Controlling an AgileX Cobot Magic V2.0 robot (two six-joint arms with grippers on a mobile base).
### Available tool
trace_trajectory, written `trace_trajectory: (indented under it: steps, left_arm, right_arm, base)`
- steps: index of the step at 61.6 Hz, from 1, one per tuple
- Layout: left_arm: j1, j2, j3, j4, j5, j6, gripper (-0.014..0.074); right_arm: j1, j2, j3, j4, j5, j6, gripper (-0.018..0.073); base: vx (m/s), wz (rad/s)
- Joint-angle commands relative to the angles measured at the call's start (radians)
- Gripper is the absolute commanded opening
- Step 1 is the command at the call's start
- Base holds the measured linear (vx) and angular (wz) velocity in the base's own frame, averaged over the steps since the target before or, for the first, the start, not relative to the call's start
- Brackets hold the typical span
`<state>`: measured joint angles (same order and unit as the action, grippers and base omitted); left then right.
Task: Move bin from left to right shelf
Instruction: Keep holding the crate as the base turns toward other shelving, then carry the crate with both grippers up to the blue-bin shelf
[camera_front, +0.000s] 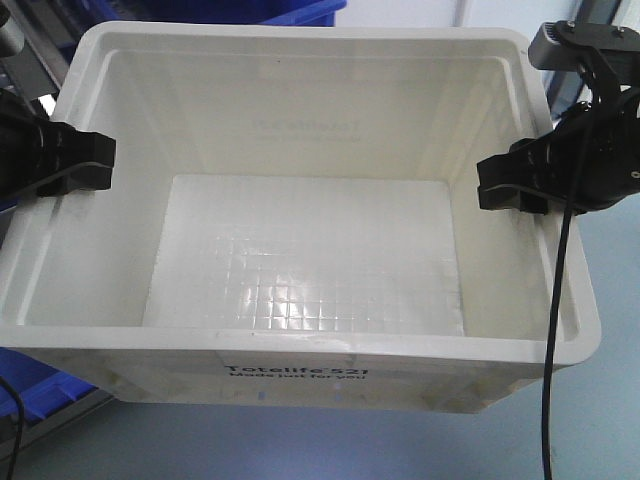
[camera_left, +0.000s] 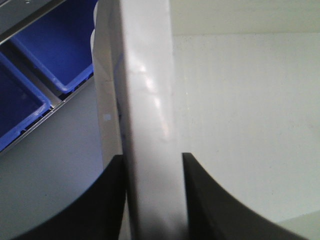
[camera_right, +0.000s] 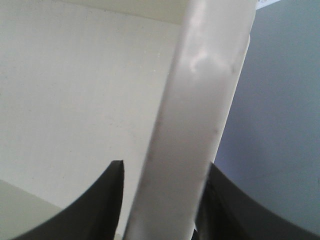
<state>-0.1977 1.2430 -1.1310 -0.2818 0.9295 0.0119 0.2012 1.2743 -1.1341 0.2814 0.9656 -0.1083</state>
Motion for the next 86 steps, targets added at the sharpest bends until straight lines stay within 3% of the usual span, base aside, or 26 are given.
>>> trace_trajectory:
  steps: [1, 86]
  left_arm:
    - [-0.005, -0.044, -0.035, -0.042, -0.093, 0.046, -0.0008]
    - [-0.005, -0.044, -0.035, -0.042, -0.093, 0.046, -0.0008]
  right_arm:
    - [-0.005, -0.034, -0.034, -0.005, -0.054, -0.018, -0.0004]
    - [-0.005, -0.034, -0.034, -0.005, -0.052, -0.018, -0.0004]
  base:
    - [0.05, 0.51]
    - [0.08, 0.38]
